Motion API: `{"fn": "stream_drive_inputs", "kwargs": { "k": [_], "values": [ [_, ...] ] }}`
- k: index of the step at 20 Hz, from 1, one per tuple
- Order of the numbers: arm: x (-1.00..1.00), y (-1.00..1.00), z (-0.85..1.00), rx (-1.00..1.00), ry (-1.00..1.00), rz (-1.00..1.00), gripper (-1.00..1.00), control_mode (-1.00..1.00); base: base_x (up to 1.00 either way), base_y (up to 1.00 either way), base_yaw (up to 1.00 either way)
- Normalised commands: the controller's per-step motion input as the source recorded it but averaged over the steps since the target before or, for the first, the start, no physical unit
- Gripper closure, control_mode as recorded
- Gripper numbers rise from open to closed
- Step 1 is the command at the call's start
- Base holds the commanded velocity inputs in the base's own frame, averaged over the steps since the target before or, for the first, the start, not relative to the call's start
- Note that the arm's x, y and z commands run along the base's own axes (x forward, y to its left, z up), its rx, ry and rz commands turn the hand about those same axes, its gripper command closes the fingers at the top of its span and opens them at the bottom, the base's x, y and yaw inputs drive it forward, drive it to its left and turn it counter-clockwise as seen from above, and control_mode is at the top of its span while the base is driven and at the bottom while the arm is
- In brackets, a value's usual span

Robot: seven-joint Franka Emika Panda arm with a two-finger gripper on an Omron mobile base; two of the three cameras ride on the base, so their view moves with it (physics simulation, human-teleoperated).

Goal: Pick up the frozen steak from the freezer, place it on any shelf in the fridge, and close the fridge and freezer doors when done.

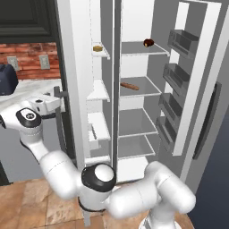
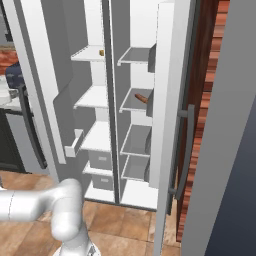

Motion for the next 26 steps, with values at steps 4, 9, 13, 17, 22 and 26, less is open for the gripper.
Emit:
{"fn": "stream_drive_inputs", "kwargs": {
  "k": [4, 9, 13, 17, 22, 26],
  "values": [
    [0.01, -0.99, 0.00, 0.00, 0.00, 0.00, -1.00, -1.00, 0.00, 0.00, 0.00],
    [0.03, -1.00, 0.00, 0.00, 0.00, 0.00, -1.00, -1.00, 0.00, 0.00, 0.00],
    [0.16, -1.00, 0.00, 0.00, 0.00, 0.00, -1.00, -1.00, 0.00, 0.00, 0.00],
    [0.40, -1.00, 0.00, 0.00, 0.00, 0.00, -1.00, -1.00, 0.00, 0.00, 0.00],
    [0.57, -0.99, 0.00, 0.00, 0.00, 0.00, -1.00, -1.00, 0.00, 0.00, 0.00],
    [0.73, -0.78, 0.00, 0.00, 0.00, 0.00, -1.00, -1.00, 0.00, 0.00, 0.00]
  ]
}}
